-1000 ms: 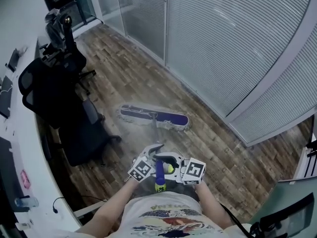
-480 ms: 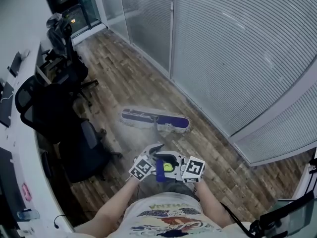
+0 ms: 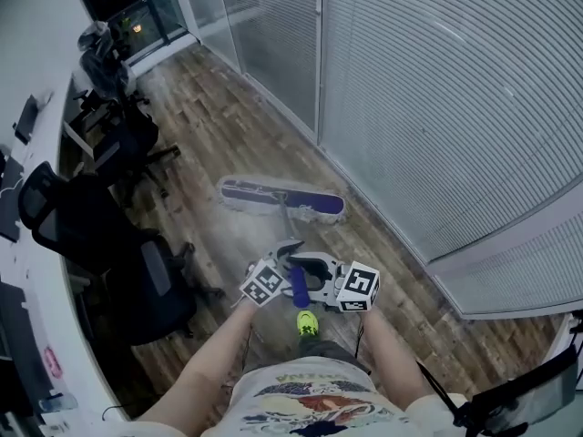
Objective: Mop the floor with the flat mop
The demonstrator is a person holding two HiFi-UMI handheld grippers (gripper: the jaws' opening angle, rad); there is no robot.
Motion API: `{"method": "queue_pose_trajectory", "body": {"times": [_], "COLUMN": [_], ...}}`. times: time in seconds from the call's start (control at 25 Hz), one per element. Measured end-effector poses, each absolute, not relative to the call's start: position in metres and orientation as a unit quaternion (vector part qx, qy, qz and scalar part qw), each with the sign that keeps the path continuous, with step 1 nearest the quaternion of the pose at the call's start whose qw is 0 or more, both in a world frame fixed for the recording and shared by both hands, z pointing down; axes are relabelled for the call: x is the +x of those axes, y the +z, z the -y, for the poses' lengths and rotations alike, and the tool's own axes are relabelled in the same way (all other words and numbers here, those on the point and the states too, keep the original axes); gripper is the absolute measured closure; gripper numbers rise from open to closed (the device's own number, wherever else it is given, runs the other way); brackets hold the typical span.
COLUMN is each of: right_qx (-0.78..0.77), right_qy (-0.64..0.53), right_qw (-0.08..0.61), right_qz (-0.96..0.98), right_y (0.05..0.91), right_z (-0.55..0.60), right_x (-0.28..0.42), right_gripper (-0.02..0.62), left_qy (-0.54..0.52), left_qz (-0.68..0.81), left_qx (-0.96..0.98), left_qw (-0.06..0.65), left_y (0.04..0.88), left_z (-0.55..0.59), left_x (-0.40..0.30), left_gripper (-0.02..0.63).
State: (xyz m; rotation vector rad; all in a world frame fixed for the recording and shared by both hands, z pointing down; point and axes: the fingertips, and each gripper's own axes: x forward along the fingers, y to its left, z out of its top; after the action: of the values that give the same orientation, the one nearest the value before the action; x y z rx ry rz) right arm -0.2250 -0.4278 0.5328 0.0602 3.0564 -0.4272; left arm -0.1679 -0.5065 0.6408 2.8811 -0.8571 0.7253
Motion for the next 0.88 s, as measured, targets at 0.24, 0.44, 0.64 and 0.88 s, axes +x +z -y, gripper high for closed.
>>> {"method": "queue_pose_trajectory", "body": {"times": [0.24, 0.44, 0.64, 0.88], "right_qx": [0.022, 0.031, 0.031, 0.023], "right_qy": [-0.141, -0.145, -0.143, -0.142], "right_qw": [0.026, 0.012, 0.006, 0.0], "right_qz": [-0.989, -0.989, -0.989, -0.99], "right_y": [0.53, 0.539, 0.54, 0.534], "right_z": [0.455, 0.44, 0.408, 0.338], "right_x": [-0.224, -0.222, -0.215, -0.199], "right_gripper": [0.324, 0.319, 0.316, 0.317], "left_qy": [0.229, 0.242, 0.231, 0.203], "left_qz": [0.286, 0.286, 0.297, 0.312], "left_qx": [0.93, 0.927, 0.926, 0.927], "left_qw": [0.03, 0.03, 0.032, 0.041], "left_y": [0.638, 0.647, 0.645, 0.638], "left_z": [0.534, 0.519, 0.489, 0.42], "left_x": [-0.168, -0.166, -0.16, -0.144], "left_gripper": [0.426, 0.426, 0.426, 0.423]}}
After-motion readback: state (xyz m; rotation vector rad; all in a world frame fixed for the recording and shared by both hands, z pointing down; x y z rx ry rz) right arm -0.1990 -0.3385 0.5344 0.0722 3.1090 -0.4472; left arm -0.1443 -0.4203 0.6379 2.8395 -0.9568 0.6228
